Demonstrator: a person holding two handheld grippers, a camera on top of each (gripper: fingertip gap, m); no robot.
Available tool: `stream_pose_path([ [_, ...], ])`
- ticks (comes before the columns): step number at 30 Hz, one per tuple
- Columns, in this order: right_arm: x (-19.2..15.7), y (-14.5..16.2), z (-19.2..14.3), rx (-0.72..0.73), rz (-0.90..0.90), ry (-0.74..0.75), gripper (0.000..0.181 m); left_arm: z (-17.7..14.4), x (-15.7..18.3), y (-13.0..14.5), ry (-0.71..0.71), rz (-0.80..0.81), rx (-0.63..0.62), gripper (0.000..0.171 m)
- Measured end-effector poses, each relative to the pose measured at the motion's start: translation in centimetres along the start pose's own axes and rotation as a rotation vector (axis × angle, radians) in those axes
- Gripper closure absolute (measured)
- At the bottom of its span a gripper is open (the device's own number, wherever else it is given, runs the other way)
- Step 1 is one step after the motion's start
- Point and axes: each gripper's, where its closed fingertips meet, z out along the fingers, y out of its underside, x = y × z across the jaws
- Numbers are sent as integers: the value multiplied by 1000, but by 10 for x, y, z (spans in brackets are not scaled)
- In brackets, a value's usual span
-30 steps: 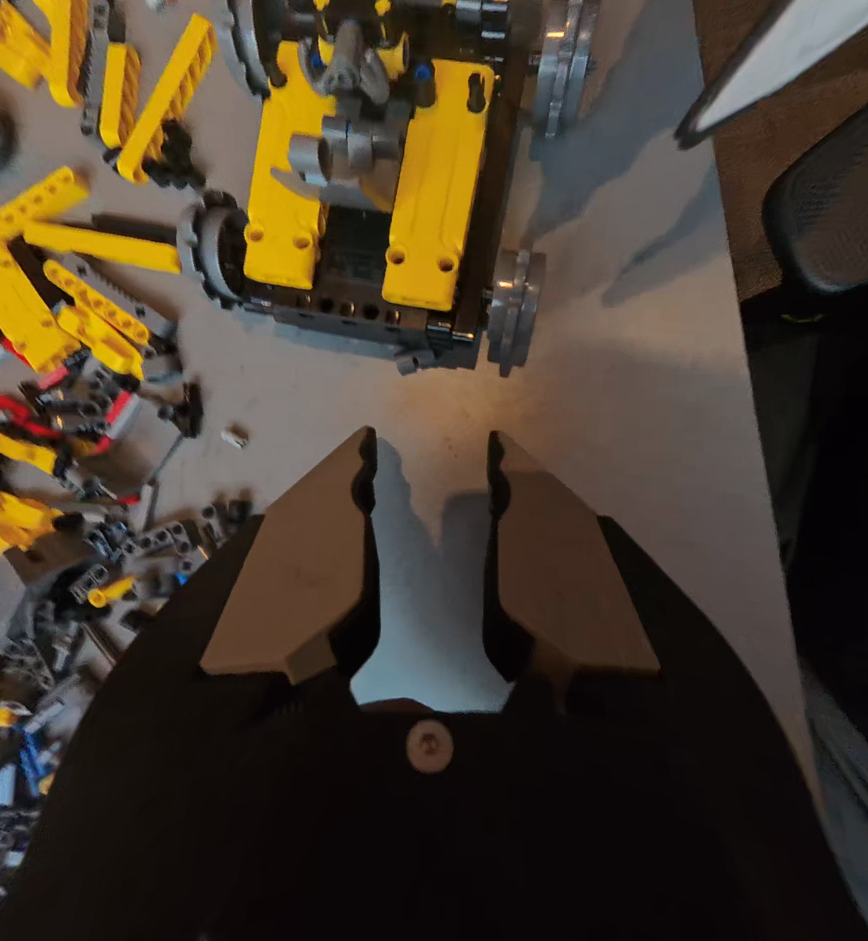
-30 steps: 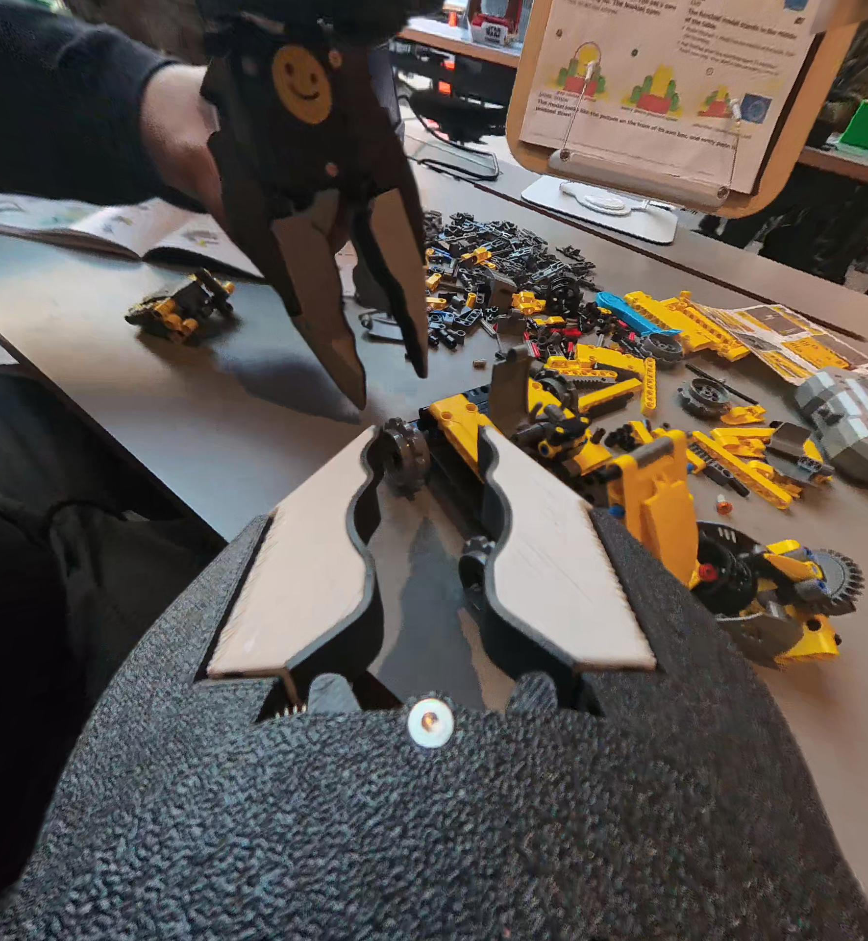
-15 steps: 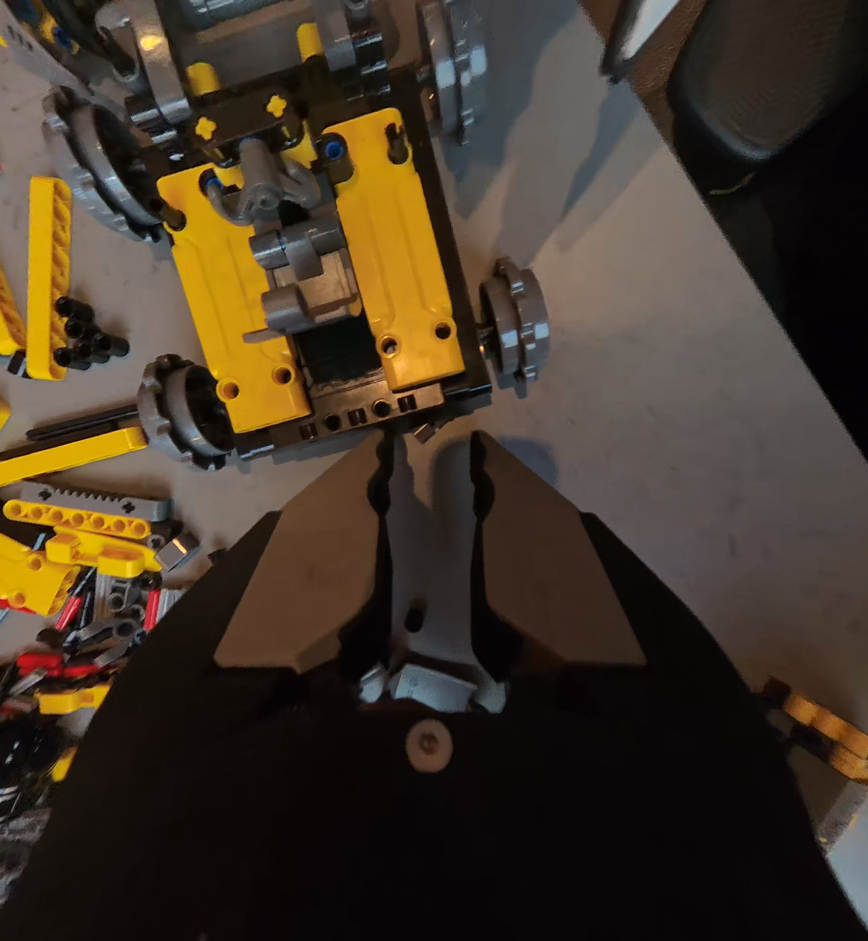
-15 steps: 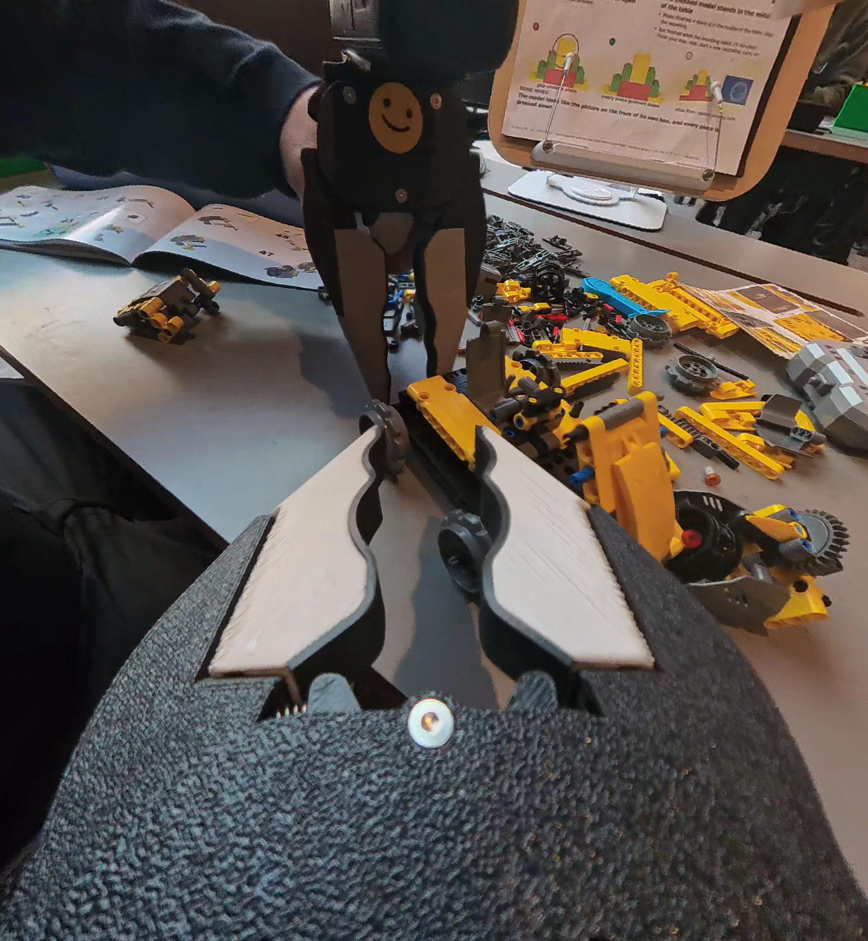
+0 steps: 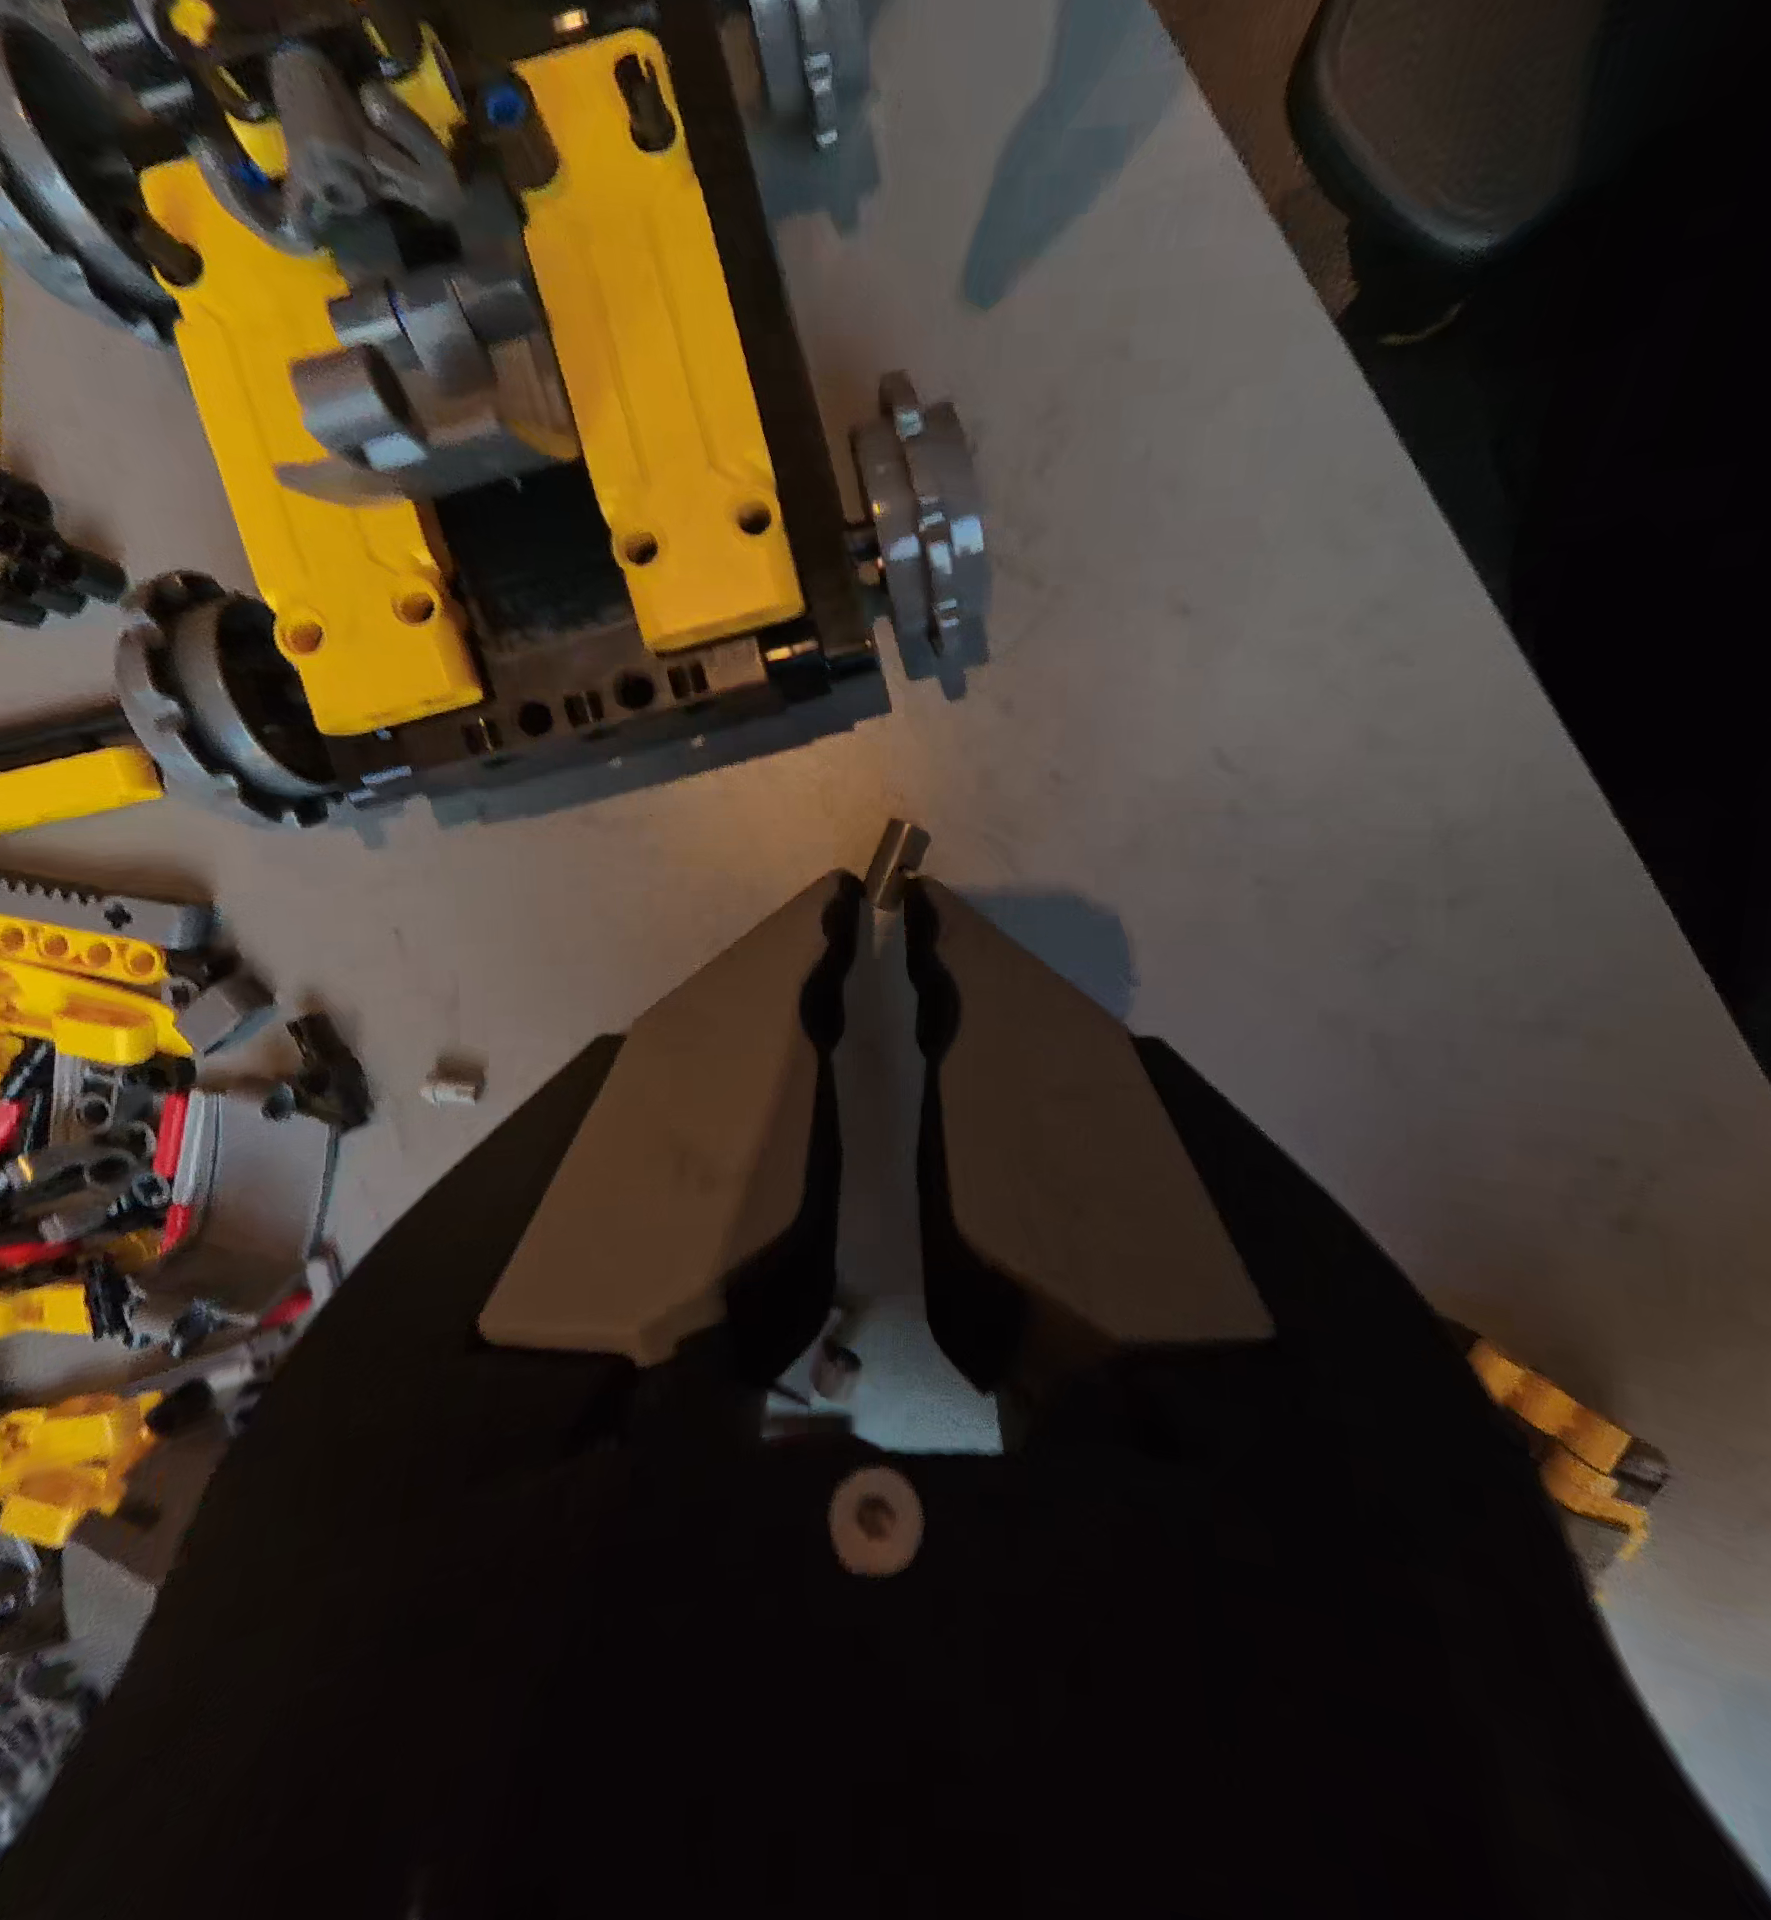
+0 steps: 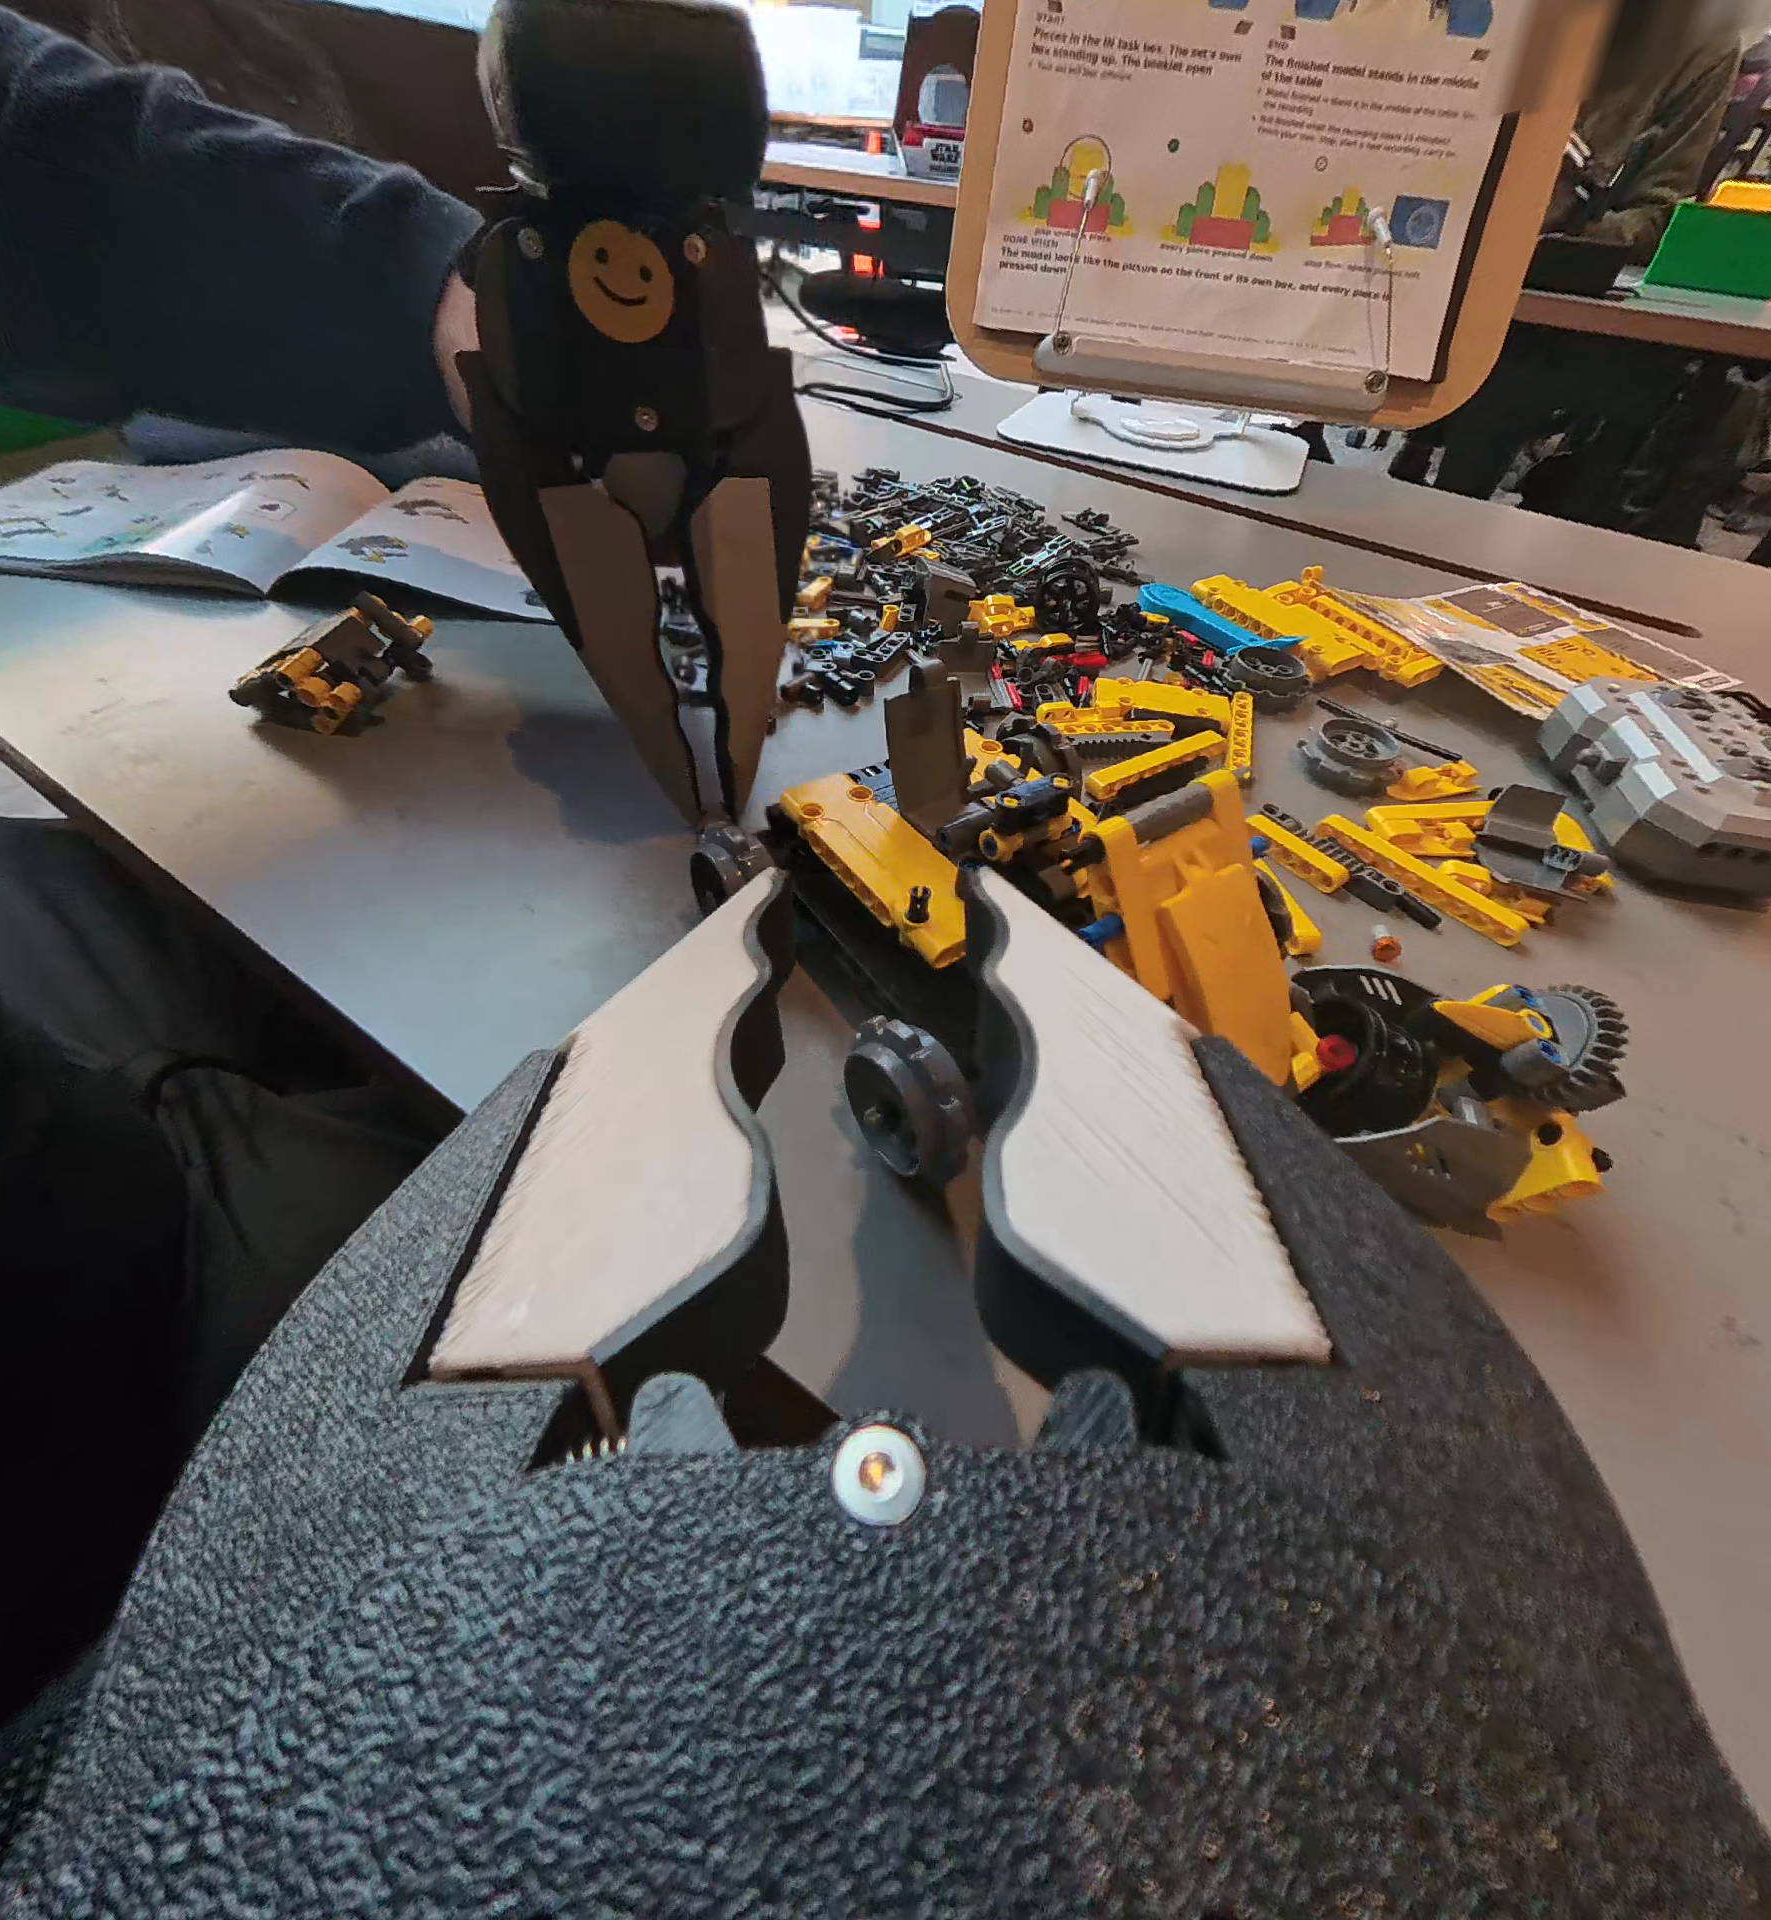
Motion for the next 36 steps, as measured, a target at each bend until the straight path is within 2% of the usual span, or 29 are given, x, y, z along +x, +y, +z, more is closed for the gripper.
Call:
stream_pose_path([
  [3,-5,-2,-2,4,-16,-6,151,-8,7,11,-78,-46,-36,166],
  [7,-24,1,4,-23,-14,-69,159,-30,18,12,-224,-147,30,166],
  [11,-64,-6,16,-6,89,-273,153,-49,43,4,-385,-224,136,166],
  [16,-117,-28,30,3,111,-503,167,-68,78,-6,-580,-239,295,166],
  [19,-144,-38,46,-20,109,-583,167,-76,95,-7,-659,-239,359,166],
  [21,-158,-41,59,-52,95,-607,162,-82,105,-7,-685,-243,392,166],
  [28,-192,-50,87,-87,46,-646,166,-100,125,5,-799,-246,460,166],
  [30,-196,-51,91,-82,12,-633,175,-100,129,9,-801,-264,474,166],
  [36,-203,-47,101,-106,-48,-607,175,-96,131,20,-784,-338,516,167],
])
